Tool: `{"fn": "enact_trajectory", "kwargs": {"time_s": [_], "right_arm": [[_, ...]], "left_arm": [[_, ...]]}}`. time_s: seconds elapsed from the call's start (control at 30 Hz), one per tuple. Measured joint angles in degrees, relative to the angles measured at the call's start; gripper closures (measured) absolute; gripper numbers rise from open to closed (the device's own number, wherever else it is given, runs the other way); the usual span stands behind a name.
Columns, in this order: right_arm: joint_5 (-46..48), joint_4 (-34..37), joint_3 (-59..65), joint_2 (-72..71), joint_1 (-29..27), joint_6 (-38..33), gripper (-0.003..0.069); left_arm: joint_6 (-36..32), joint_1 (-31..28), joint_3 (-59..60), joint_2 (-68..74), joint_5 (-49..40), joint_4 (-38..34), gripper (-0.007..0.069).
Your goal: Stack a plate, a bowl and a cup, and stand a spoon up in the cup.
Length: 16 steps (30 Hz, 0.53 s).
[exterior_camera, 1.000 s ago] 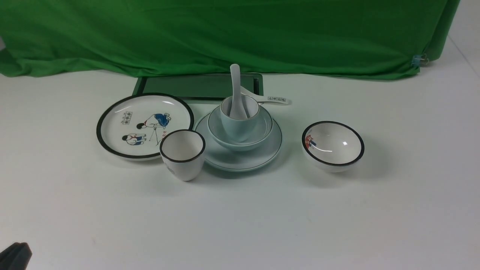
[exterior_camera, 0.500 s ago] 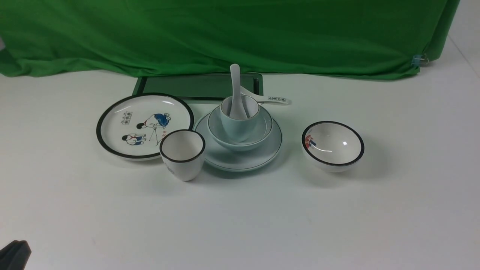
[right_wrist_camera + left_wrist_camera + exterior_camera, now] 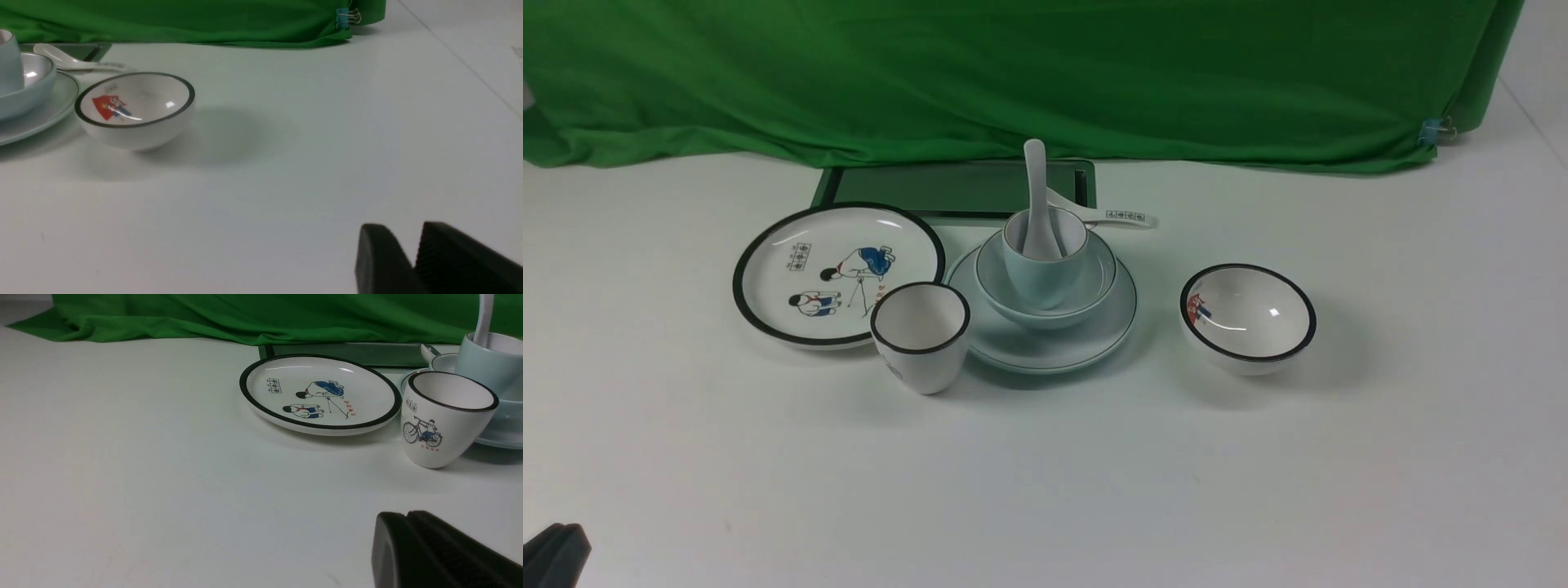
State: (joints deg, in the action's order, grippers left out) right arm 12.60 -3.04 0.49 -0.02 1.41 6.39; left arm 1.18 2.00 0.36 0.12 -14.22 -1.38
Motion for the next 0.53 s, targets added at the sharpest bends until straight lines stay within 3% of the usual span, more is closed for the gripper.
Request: {"fn": "enact_trajectory", "kwargs": {"time_s": [0.53], "right_arm": [[0.0,0.0,0.0,0.0,0.0,0.0,0.0449]], "left_arm": [[0.0,0.0,0.0,0.0,0.0,0.0,0.0653]]}}
